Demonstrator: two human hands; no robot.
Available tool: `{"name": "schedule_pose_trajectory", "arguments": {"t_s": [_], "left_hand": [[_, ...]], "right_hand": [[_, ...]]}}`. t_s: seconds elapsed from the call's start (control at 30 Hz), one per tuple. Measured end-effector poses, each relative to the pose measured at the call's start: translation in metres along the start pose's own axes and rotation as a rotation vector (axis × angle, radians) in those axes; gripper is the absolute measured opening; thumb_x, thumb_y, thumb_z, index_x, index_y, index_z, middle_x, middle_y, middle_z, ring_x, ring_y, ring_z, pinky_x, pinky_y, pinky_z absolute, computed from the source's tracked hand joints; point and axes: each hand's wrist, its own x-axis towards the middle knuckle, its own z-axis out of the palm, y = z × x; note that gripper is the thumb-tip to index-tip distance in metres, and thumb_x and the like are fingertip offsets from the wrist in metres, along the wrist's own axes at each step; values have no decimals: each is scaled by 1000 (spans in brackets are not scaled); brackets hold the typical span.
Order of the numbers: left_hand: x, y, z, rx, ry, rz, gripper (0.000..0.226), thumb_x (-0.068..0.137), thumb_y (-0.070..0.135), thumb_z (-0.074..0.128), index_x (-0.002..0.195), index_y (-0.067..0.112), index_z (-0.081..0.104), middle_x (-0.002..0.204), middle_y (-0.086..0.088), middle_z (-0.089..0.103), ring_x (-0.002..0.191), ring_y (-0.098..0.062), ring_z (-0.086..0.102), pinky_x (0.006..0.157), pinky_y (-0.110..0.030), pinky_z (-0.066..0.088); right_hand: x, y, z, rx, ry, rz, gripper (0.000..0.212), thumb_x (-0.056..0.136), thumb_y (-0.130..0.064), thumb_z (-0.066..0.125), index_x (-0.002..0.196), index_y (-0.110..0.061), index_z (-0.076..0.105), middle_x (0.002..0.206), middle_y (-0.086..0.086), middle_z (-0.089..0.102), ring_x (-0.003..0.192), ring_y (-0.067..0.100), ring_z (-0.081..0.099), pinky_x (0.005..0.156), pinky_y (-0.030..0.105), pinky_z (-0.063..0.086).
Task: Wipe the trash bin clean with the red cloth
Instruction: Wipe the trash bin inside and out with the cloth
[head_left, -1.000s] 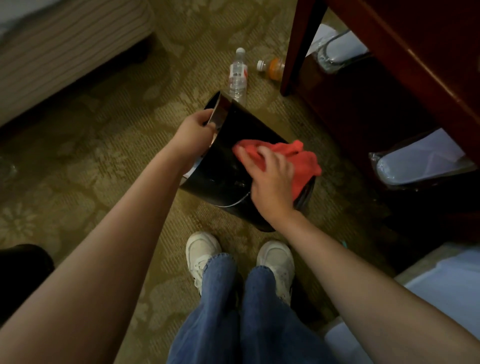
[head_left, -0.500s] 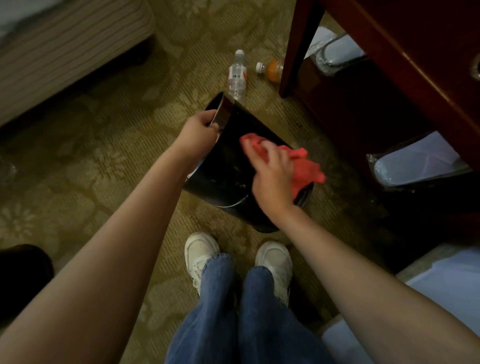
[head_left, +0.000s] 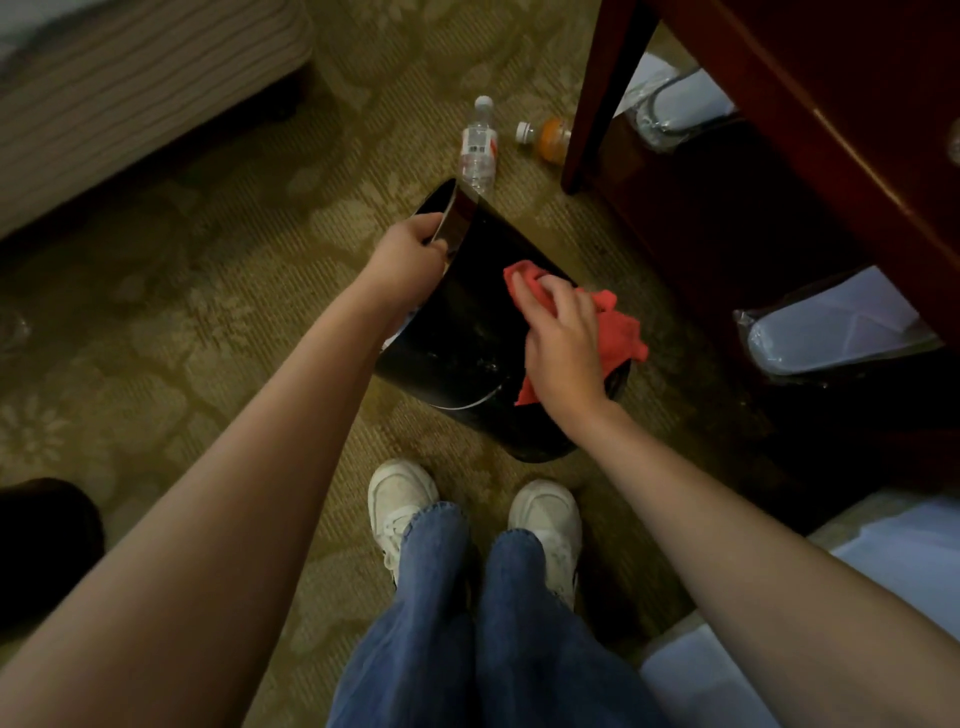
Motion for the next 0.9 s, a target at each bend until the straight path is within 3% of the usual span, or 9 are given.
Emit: {"name": "schedule_pose_trajectory", "arguments": {"t_s": [0.13, 0.23, 0.33, 0.43, 0.57, 0.73, 0.8, 0.87, 0.9], "left_hand": [[4, -3, -3, -12, 40, 27, 32, 96, 0, 36, 114, 9, 61, 75, 4, 58, 60, -2, 56, 51, -12, 44], [3, -3, -4, -5, 40, 22, 33, 98, 2, 36, 120, 7, 60, 81, 2, 59, 67, -7, 56, 56, -15, 47], [0, 1, -1, 1, 12, 26, 31, 99, 4, 35, 115, 16, 60, 79, 5, 58, 61, -5, 55, 46, -10, 46], [-2, 4, 4, 12, -6, 45, 33, 99, 3, 35, 118, 13, 60, 79, 6, 58, 66, -4, 55, 52, -11, 46], [2, 2, 5, 33, 26, 54, 33, 99, 3, 35, 120, 12, 60, 77, 6, 57, 67, -5, 54, 55, -13, 45], [6, -3, 1, 33, 73, 47, 34, 98, 3, 35, 122, 10, 59, 77, 9, 56, 67, -1, 53, 57, -13, 44], [6, -2, 3, 33, 67, 58, 34, 98, 2, 34, 120, 8, 60, 76, 8, 56, 65, -1, 52, 52, -11, 44], [7, 2, 4, 39, 57, 73, 33, 97, 1, 35, 117, 6, 60, 75, 5, 55, 64, -2, 51, 51, -8, 43], [8, 4, 5, 40, 49, 76, 33, 97, 1, 35, 117, 7, 60, 76, 3, 57, 65, -3, 51, 52, -8, 43]], "right_hand": [[-1, -25, 9, 26, -5, -262, 48, 81, 0, 45, 125, -10, 60, 117, 18, 57, 92, 38, 53, 78, 47, 48], [7, -17, 8, 46, -41, -358, 49, 81, 7, 53, 126, -9, 59, 120, 20, 55, 95, 38, 52, 85, 44, 47], [27, -8, 2, 68, -8, -161, 46, 89, 1, 40, 131, -11, 55, 120, 18, 54, 100, 38, 50, 90, 42, 44], [40, -4, 2, 62, 15, -3, 47, 91, 3, 40, 135, -11, 51, 122, 17, 53, 106, 36, 46, 93, 41, 42], [21, -11, 4, 57, 31, -118, 48, 87, 1, 38, 131, -6, 54, 119, 21, 54, 100, 37, 47, 88, 47, 46], [-1, -23, 8, 67, -160, -423, 48, 79, 2, 62, 126, -7, 58, 123, 22, 54, 107, 31, 38, 92, 47, 42], [6, -19, 1, 114, -257, -399, 44, 85, -4, 59, 128, -13, 57, 128, 17, 52, 116, 21, 33, 102, 36, 32], [16, -15, -1, 186, -161, -252, 39, 91, -9, 50, 129, -16, 57, 123, 12, 52, 111, 13, 38, 101, 26, 32], [21, -15, 1, 163, -68, -174, 43, 90, -3, 46, 130, -14, 56, 120, 14, 52, 108, 18, 42, 98, 31, 37]]}}
